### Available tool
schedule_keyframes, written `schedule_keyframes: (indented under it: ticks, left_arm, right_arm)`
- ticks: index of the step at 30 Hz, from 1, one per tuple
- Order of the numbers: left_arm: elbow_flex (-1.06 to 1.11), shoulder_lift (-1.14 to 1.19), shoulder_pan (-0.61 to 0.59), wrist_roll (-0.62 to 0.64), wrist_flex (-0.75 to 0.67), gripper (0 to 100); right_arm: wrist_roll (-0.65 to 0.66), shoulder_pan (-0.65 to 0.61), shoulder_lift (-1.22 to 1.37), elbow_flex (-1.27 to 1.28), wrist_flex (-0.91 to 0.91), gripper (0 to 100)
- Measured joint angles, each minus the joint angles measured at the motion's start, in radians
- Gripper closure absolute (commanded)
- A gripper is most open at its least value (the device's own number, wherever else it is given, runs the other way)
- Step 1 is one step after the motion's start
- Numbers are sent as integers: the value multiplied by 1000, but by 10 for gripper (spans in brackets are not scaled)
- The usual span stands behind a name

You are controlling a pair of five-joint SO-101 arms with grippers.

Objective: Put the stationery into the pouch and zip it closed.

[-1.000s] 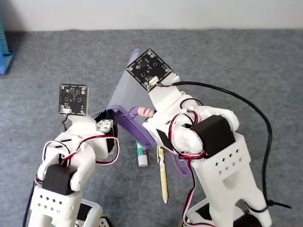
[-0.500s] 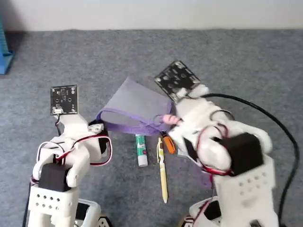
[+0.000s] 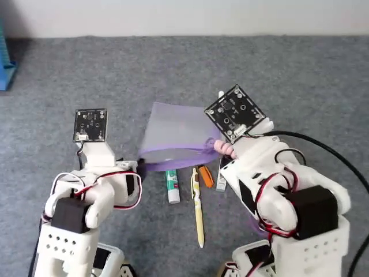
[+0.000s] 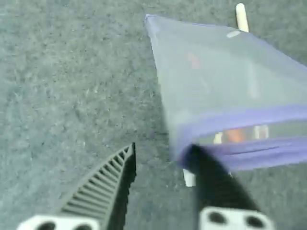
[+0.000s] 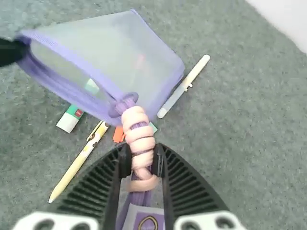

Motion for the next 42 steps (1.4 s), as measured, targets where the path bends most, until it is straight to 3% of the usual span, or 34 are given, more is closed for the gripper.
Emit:
schedule_keyframes:
  ticks: [6,14,18,22,26,35,42]
  left_arm:
    - [18,0,3,20,-29,764]
    - [98,0,12,-2,-213,882]
    - [153,0,12,-29,-245,987]
    - [163,0,14,-43,-242,988]
    - [87,0,-3,-34,-133,988]
    - [-239,0,-180,-21,204,988]
    - [-315,-2,-219,-6,381,988]
  right_arm:
    - [0,-5,0,0,0,991]
    - [0,-3,0,0,0,991]
    - [0,-5,0,0,0,991]
    - [0,-5,0,0,-23,991]
    - [0,-5,0,0,-95,991]
    - [2,-8,43,15,-265,991]
    - [-25,-117,120,15,-319,976]
